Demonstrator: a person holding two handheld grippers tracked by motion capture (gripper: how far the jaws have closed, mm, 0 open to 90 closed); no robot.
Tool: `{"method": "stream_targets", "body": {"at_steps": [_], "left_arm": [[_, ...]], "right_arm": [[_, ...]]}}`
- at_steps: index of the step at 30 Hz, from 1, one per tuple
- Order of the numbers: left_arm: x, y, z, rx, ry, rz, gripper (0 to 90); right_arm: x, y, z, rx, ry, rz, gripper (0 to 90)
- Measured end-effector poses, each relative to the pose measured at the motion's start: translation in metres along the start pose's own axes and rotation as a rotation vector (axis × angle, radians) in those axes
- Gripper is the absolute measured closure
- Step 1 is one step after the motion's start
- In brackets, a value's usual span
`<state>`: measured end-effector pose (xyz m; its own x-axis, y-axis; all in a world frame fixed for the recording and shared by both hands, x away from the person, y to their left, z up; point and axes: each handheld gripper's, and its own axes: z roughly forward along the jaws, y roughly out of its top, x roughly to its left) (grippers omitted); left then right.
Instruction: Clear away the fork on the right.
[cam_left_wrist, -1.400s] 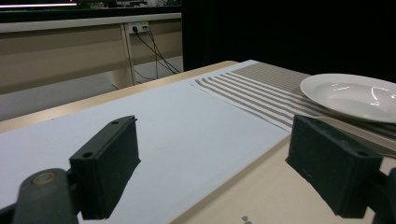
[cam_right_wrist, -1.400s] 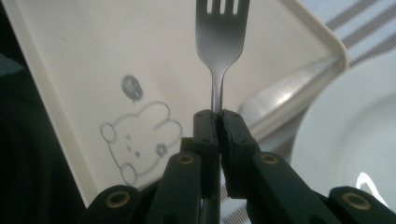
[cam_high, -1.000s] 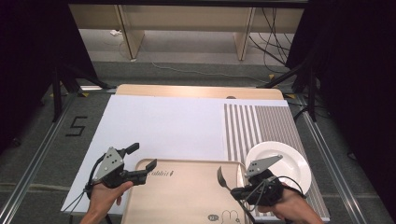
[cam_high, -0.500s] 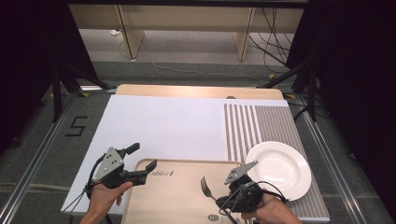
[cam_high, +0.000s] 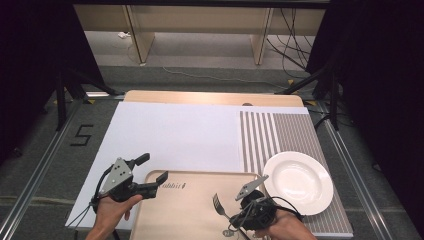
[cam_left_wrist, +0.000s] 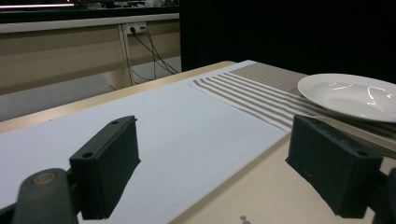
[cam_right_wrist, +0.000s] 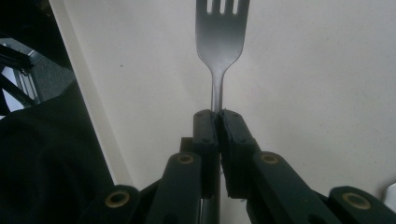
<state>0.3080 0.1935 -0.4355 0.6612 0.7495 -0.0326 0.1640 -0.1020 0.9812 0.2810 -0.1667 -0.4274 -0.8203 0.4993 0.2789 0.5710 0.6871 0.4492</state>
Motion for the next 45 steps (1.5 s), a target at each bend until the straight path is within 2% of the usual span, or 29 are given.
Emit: {"method": "stream_targets", "body": {"at_steps": [2,6,11,15,25,29,31,33,38,40,42,45], "left_arm": [[0.0,0.0,0.0,0.001,0.0,0.002,15.7],[0.0,0.0,0.001,0.006,-0.001,0.003,15.8],[0.0,-0.001,0.001,0.011,-0.001,0.002,15.7],[0.0,-0.001,0.001,0.013,-0.002,0.005,15.8],[0.0,-0.001,0.001,0.013,-0.002,0.006,15.8],[0.0,0.0,0.001,0.006,0.0,0.006,15.8],[0.0,0.0,0.001,0.006,0.001,0.006,15.8],[0.0,0.0,0.0,0.006,0.002,0.007,15.8],[0.0,0.0,0.0,0.005,0.005,0.01,15.8],[0.0,0.0,0.001,-0.002,0.001,0.01,15.8],[0.0,0.0,0.0,-0.004,0.002,0.011,15.8],[0.0,0.0,0.001,-0.005,0.003,0.009,15.8]], "right_arm": [[-0.001,-0.001,0.002,0.011,-0.006,0.025,85.9],[-0.007,-0.002,0.007,0.029,0.01,0.051,85.8],[-0.01,-0.003,0.014,0.051,0.023,0.057,85.6],[-0.013,-0.004,0.021,0.074,0.021,0.081,85.4],[-0.011,-0.003,0.028,0.093,-0.002,0.079,84.5],[-0.01,-0.003,0.029,0.105,-0.005,0.072,79.8],[-0.01,-0.003,0.028,0.105,-0.007,0.065,70.5],[-0.008,-0.002,0.026,0.083,0.011,0.048,65.6],[0.003,0.002,0.016,-0.017,0.029,-0.052,50.6],[0.007,0.002,0.018,-0.02,0.029,-0.072,48.2],[0.011,0.003,0.022,0.004,0.017,-0.097,48.1],[0.017,0.003,0.026,0.012,0.005,-0.125,51.3]]}}
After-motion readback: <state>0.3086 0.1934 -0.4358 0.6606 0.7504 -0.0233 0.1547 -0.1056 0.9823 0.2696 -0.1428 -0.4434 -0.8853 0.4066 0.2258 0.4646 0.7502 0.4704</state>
